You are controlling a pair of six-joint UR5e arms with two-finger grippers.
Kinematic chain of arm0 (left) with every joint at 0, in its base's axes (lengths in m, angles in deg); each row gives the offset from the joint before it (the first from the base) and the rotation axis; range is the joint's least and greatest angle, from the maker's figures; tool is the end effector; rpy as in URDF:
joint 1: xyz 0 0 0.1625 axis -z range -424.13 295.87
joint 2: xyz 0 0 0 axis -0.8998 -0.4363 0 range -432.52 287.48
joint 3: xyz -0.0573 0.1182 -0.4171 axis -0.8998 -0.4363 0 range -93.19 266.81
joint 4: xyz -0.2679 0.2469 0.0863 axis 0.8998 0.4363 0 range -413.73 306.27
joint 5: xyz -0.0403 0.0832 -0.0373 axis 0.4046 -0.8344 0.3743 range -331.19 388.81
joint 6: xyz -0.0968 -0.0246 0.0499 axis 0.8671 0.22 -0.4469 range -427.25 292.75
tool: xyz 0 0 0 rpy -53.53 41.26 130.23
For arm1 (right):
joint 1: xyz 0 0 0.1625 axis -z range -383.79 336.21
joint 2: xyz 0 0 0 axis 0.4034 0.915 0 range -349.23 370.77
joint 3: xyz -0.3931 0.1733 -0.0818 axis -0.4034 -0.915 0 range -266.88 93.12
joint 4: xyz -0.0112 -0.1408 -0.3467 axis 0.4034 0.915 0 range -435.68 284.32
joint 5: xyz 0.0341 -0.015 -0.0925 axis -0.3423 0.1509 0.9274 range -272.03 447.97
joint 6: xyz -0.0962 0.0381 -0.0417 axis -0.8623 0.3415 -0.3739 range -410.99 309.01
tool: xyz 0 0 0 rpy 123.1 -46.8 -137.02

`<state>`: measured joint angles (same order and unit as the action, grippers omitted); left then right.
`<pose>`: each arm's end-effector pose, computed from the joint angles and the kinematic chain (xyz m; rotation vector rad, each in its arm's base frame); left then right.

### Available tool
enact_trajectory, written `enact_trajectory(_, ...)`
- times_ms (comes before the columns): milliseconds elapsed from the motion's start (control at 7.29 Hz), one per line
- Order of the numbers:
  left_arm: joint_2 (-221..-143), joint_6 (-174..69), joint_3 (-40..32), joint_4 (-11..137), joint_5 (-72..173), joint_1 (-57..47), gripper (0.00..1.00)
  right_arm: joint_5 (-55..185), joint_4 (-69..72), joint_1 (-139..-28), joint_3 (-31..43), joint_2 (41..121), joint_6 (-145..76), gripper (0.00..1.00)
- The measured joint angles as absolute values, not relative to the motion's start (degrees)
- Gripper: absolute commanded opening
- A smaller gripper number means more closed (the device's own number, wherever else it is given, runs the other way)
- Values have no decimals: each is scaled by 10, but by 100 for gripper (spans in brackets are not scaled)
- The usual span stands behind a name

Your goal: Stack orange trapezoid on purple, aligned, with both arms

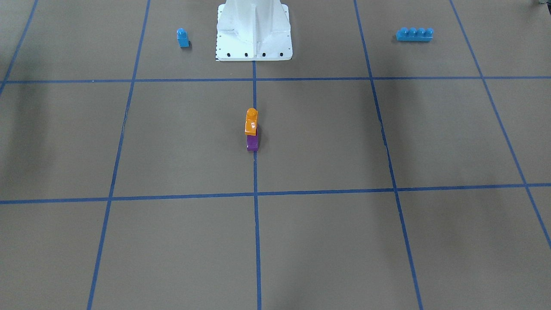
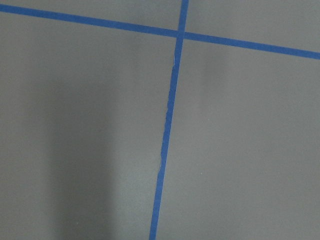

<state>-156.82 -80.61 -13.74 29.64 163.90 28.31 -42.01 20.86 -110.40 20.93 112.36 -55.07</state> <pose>-0.0713 -0.3997 0.6500 0.0790 0.7844 0.1686 0.0403 -0.3622 0.6391 -0.0012 -0.6982 -0.1231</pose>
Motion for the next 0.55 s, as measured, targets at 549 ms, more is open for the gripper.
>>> enact_trajectory(549, -1566, -807, -137, 296, 1639, 283, 100, -425, 186, -1108, 218, 1143, -550, 100)
